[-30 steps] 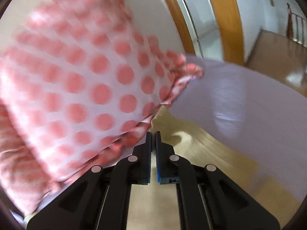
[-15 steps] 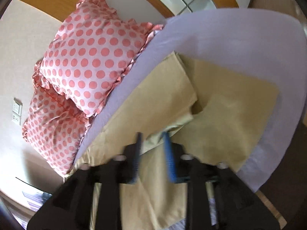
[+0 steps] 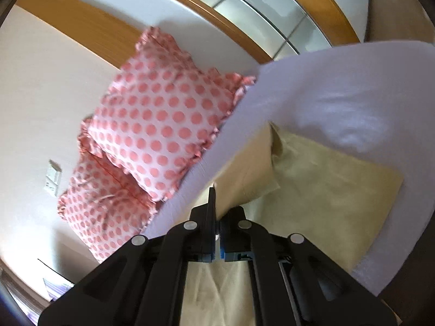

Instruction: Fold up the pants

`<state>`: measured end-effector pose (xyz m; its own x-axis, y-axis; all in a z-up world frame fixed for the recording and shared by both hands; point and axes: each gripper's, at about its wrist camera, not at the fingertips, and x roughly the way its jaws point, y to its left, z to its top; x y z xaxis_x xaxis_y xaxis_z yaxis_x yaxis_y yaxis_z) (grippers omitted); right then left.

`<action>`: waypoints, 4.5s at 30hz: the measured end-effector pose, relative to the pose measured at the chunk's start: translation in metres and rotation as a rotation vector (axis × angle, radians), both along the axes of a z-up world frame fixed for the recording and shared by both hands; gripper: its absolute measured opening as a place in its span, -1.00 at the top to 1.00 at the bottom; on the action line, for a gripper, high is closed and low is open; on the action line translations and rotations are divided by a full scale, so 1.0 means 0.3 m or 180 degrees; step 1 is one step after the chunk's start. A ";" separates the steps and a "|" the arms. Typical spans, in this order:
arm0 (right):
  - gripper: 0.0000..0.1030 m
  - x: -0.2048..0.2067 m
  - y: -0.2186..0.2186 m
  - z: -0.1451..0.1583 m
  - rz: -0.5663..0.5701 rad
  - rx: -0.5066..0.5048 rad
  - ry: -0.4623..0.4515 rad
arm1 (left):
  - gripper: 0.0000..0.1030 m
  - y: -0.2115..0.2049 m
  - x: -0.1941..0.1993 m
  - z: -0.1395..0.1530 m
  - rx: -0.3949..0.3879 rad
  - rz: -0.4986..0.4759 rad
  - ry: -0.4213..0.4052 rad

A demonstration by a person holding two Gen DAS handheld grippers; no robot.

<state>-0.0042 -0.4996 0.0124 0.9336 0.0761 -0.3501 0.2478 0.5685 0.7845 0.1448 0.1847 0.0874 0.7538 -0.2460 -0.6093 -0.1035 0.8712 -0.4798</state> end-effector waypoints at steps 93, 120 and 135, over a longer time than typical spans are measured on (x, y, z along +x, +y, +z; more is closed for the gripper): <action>-0.67 0.087 1.224 0.020 0.3190 -0.1701 -0.0184 | -0.79 0.366 -0.761 -0.270 -0.0291 0.1011 -0.0295; -0.84 0.097 0.749 0.066 0.2005 -0.1053 -0.0313 | 0.83 -0.472 -0.548 0.174 0.1622 -0.0986 -0.1102; -0.43 0.226 0.637 0.000 0.2315 -0.0802 0.0314 | -0.13 -0.683 -0.669 -0.038 0.1021 -0.2423 -0.0876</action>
<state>0.0635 -0.3086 0.0124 0.6430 0.5651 -0.5170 -0.1942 0.7733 0.6036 -0.0559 -0.0204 0.0761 0.5848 -0.5907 -0.5559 0.6457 0.7538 -0.1217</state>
